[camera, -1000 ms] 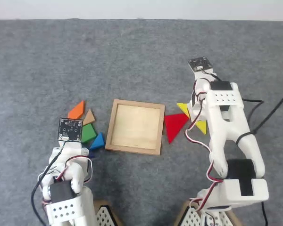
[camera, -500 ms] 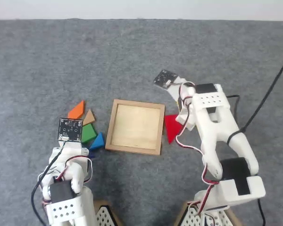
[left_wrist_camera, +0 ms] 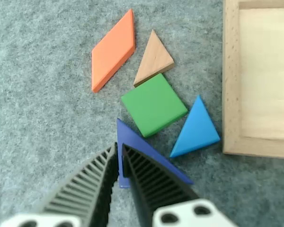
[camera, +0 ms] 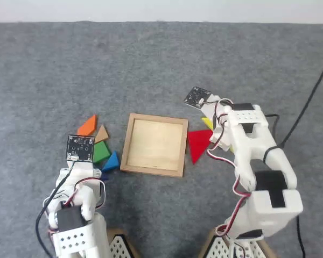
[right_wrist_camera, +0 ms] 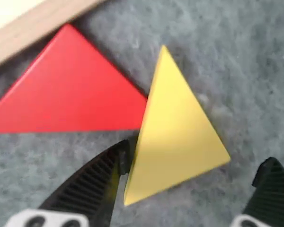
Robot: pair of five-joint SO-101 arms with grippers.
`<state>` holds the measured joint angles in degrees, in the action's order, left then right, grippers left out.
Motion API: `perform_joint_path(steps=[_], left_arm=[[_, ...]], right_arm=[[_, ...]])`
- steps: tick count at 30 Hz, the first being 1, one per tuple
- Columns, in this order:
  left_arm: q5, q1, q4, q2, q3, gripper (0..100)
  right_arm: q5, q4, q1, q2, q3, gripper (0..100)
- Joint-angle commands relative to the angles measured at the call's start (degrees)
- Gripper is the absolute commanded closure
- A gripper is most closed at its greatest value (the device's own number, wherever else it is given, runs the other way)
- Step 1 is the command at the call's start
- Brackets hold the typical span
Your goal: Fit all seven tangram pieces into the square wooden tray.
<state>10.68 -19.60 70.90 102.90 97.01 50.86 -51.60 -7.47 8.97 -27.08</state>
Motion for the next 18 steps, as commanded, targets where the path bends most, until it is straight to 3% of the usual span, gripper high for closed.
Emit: perform_joint_path(steps=[1,9,18], left_arm=[[-0.35,0.35,0.35,1.14,-0.48,98],[-0.35,0.35,0.35,1.14,-0.48,98],[-0.35,0.35,0.35,1.14,-0.48,98]], right_arm=[[0.26,2.42,0.04,0.4,0.62,60.0],[0.26,3.3,0.22,0.84,0.62,61.8],[0.26,2.59,0.22,0.84,0.18,88.9]])
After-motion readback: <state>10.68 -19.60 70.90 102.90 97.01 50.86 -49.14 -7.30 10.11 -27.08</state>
